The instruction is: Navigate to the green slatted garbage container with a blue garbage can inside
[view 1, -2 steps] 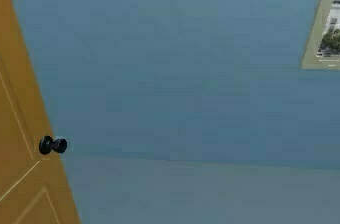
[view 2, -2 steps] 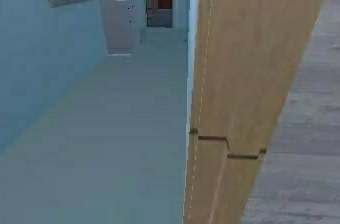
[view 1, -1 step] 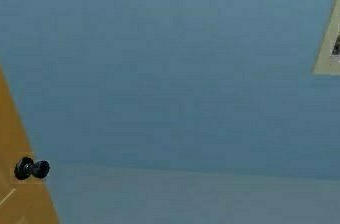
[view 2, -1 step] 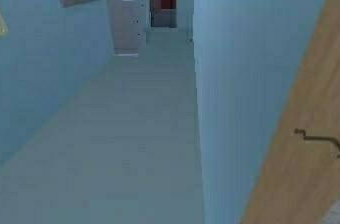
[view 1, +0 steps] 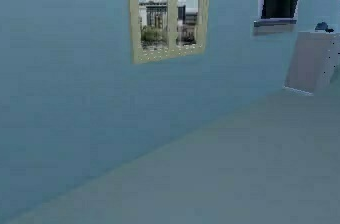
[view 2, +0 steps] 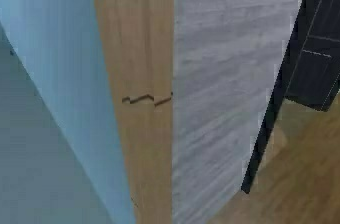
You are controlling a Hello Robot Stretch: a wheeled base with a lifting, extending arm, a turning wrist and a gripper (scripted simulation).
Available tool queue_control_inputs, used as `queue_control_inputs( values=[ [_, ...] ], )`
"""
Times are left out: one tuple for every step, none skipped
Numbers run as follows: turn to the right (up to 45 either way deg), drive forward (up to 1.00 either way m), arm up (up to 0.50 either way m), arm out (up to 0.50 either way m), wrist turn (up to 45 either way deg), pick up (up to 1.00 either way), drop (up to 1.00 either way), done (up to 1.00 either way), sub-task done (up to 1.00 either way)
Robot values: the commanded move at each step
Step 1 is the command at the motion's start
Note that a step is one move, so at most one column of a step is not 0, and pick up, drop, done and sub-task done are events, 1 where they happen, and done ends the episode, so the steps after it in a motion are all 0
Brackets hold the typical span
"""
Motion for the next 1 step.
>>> queue_control_inputs(
  values=[
    [42.0,0.0,0.0,0.0,0.0,0.0,0.0,0.0,0.0]
  ],
)
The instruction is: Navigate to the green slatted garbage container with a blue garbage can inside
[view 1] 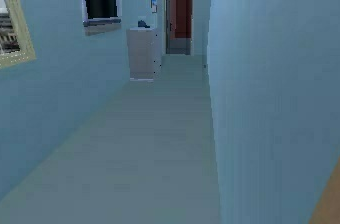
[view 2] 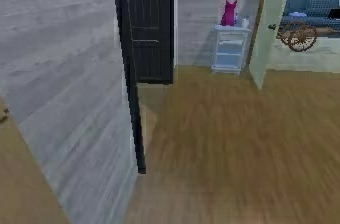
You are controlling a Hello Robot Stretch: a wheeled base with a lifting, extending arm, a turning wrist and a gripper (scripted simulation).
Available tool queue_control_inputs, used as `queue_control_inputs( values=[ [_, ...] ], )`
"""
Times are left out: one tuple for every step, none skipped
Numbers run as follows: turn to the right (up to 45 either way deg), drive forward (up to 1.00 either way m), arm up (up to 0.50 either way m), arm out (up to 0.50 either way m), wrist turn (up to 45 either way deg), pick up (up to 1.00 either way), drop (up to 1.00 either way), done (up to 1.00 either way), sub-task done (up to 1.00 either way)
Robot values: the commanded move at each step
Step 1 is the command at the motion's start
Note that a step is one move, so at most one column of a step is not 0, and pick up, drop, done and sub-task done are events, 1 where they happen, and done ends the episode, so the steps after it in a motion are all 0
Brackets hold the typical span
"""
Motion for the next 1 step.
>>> queue_control_inputs(
  values=[
    [0.0,1.0,0.0,0.0,0.0,0.0,0.0,0.0,0.0]
  ],
)
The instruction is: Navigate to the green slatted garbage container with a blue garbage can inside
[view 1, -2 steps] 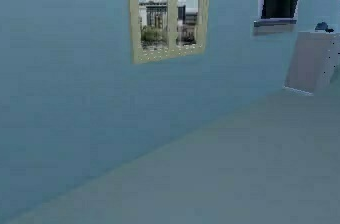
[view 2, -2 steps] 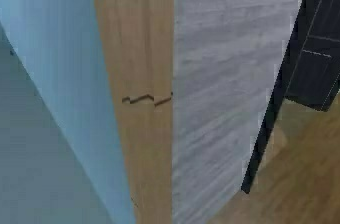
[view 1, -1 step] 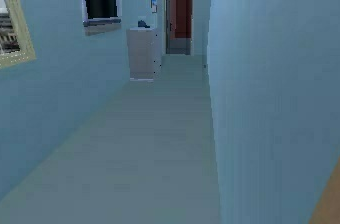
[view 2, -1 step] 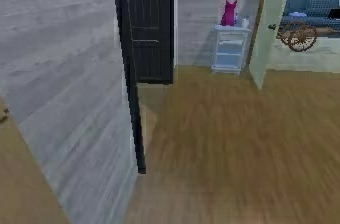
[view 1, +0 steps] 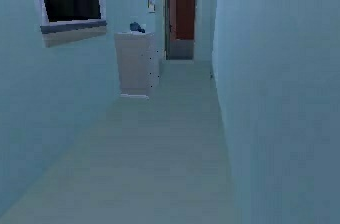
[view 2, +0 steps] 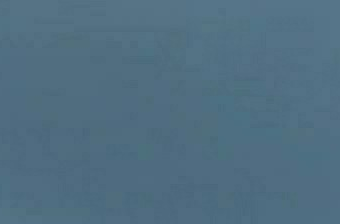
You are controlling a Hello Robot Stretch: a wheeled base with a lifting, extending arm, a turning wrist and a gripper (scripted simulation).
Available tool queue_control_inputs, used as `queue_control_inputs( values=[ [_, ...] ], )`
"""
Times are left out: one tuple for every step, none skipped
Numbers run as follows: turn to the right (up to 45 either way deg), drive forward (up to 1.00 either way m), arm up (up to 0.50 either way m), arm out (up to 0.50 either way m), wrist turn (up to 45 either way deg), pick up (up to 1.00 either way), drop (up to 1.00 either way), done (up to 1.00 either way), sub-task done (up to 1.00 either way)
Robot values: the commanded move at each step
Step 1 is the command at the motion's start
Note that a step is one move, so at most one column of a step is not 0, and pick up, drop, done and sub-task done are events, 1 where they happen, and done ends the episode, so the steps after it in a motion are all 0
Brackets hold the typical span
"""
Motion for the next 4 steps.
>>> queue_control_inputs(
  values=[
    [0.0,1.0,0.0,0.0,0.0,0.0,0.0,0.0,0.0],
    [3.0,0.0,0.0,0.0,0.0,0.0,0.0,0.0,0.0],
    [0.0,1.0,0.0,0.0,0.0,0.0,0.0,0.0,0.0],
    [0.0,1.0,0.0,0.0,0.0,0.0,0.0,0.0,0.0]
  ],
)
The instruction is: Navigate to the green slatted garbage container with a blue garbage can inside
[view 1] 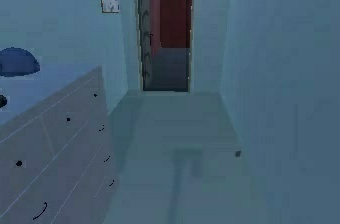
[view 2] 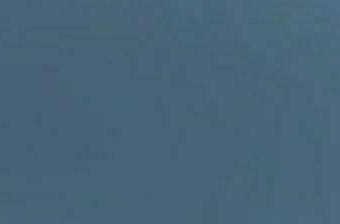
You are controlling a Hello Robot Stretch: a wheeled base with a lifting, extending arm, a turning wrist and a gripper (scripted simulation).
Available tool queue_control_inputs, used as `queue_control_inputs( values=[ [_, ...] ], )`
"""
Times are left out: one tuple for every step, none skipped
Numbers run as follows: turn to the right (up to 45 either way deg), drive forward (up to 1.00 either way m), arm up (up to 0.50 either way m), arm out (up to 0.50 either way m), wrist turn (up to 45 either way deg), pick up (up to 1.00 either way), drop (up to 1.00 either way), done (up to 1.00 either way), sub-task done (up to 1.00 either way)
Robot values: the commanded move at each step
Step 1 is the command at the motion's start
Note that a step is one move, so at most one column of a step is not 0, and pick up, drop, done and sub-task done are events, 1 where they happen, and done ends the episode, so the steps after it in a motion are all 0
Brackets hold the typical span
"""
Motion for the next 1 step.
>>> queue_control_inputs(
  values=[
    [0.0,1.0,0.0,0.0,0.0,0.0,0.0,0.0,0.0]
  ],
)
